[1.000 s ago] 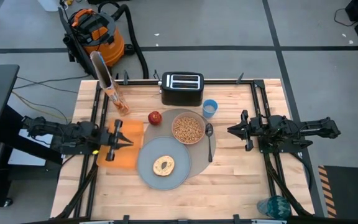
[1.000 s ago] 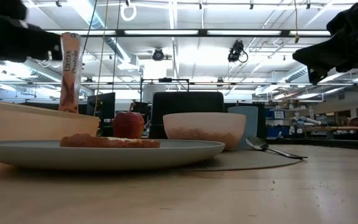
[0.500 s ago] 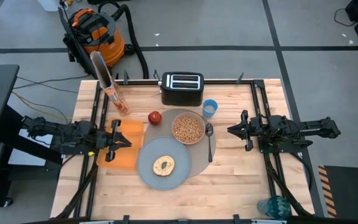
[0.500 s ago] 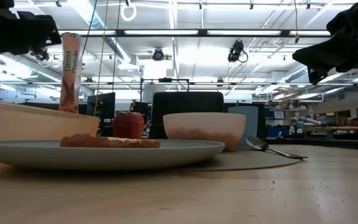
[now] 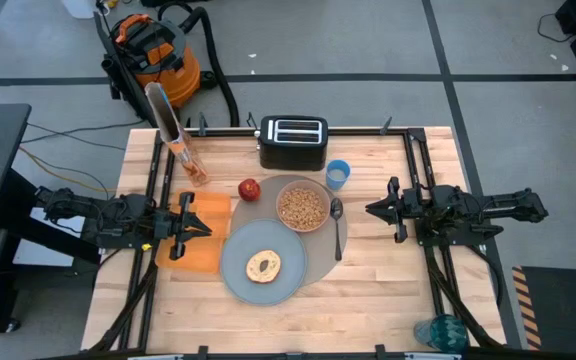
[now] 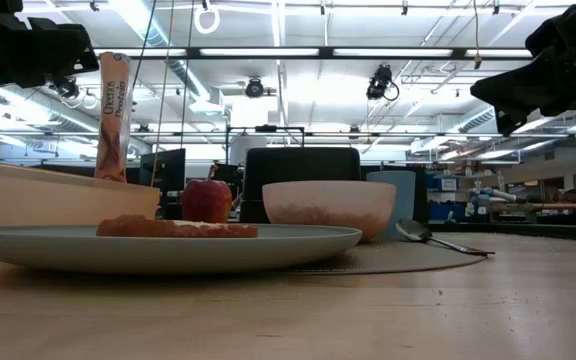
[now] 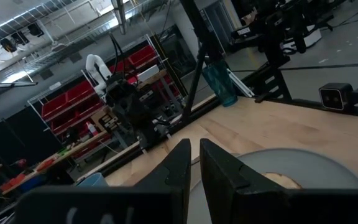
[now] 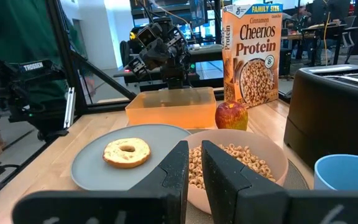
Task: Arrange a breakfast setting
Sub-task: Return to Home Position
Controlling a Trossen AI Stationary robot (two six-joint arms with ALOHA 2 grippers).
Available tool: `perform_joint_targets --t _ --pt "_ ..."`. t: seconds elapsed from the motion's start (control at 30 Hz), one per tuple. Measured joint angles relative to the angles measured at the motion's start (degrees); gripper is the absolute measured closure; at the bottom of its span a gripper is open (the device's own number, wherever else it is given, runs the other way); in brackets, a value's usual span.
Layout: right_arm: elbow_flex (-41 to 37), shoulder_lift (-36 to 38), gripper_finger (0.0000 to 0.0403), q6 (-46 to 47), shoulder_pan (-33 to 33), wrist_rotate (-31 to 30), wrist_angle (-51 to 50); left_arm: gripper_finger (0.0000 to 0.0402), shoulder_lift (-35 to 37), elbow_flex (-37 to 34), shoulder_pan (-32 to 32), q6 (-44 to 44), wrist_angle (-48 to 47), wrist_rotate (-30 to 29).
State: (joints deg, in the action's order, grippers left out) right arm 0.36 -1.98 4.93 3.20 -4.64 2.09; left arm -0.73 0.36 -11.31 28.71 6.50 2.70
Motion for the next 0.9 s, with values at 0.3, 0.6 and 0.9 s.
perform_joint_targets --t 0.3,0.6,0.9 --pt "0.0 0.0 0.0351 0.0 0.0 0.0 0.0 0.0359 0.0 0.0 0.2 -10.9 -4.1 -1.4" --pt "0.0 0.0 0.0351 0.0 0.0 0.0 0.0 0.0359 0.6 0.0 6.9 -34.3 -4.7 -7.1" --pt "0.0 0.0 0.0351 0.0 0.0 -0.1 0.0 0.0359 0.4 0.0 8.1 -32.6 -1.0 -7.8"
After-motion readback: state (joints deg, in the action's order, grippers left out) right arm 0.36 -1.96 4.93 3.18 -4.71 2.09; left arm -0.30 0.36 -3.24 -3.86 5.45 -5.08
